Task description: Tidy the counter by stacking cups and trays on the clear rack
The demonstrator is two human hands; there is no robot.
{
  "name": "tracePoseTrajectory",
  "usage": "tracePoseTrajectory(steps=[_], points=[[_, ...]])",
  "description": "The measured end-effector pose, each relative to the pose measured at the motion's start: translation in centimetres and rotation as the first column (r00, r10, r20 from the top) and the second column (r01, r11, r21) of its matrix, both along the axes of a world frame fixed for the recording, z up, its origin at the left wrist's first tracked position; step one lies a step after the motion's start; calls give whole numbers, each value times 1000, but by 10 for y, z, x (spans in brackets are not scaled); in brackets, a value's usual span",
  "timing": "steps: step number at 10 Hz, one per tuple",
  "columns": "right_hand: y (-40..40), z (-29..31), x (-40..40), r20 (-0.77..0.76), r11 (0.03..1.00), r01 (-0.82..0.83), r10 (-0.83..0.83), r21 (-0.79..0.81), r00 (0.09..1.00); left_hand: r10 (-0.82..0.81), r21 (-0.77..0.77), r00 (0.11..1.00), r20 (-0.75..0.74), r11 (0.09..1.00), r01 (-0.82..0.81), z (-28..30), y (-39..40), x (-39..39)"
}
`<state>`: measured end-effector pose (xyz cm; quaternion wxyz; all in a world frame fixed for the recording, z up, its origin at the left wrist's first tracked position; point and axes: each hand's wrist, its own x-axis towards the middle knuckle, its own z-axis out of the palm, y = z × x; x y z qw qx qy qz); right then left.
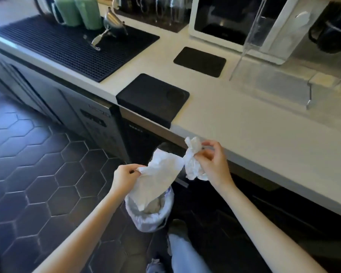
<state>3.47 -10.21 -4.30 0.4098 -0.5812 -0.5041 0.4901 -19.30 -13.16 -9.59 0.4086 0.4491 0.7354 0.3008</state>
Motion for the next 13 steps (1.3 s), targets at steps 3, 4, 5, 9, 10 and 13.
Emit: tracePoseTrajectory(steps=[3,4,5,9,10,13], points=[[9,-162,-52,164,927,-148,215,-344,963,150,-428,987,60,897,-111,-140,-21,-34],[18,-229,-70,189,890,-119,221,-441,957,184,-477,978,94,871,-117,-195,-17,-38],[26,-297,-87,252,859,-110,265,-500,931,191,-499,966,175,863,-80,-251,-13,-39],[46,-568,-116,404,868,-119,341,-483,849,262,-442,937,230,886,-139,-492,5,-33],[44,-621,-117,381,758,-262,556,-598,739,319,-481,889,328,866,-134,-538,8,-33],[42,-601,-105,326,590,-409,767,-696,553,244,-551,890,386,834,10,-532,2,-32]])
